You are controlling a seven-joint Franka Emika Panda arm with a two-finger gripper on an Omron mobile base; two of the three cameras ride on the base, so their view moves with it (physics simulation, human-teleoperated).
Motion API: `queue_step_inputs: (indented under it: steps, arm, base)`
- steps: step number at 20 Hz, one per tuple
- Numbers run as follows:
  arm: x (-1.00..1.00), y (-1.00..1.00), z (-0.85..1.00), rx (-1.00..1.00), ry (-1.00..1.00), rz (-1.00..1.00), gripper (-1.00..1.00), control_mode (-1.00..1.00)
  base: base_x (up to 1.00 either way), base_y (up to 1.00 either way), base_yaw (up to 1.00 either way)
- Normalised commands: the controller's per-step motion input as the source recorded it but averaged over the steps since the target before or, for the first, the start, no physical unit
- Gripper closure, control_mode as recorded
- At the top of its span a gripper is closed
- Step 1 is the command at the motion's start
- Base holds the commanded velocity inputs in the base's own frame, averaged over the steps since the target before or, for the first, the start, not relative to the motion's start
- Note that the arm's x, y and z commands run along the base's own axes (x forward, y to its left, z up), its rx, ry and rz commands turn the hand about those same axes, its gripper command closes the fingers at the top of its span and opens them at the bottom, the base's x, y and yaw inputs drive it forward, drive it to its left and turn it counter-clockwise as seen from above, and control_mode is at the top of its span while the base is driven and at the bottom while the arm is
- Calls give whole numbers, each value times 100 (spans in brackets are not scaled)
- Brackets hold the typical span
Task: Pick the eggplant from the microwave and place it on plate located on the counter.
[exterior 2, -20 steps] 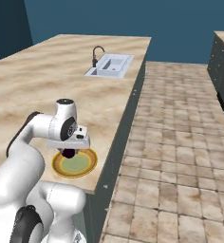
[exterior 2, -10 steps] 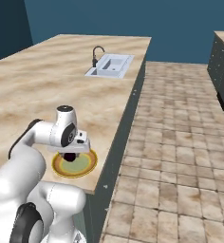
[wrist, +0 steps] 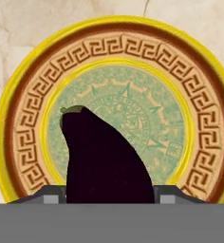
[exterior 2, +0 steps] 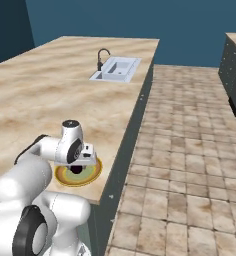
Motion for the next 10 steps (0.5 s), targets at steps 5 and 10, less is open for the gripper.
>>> queue_step_inputs:
  steps: [5,10]
  arm:
    - [21,0,-7,0,0,0,100,-100]
    - [0,0,0,0,0,0,100,-100]
  base:
    - [0,0,0]
    - [0,0,0]
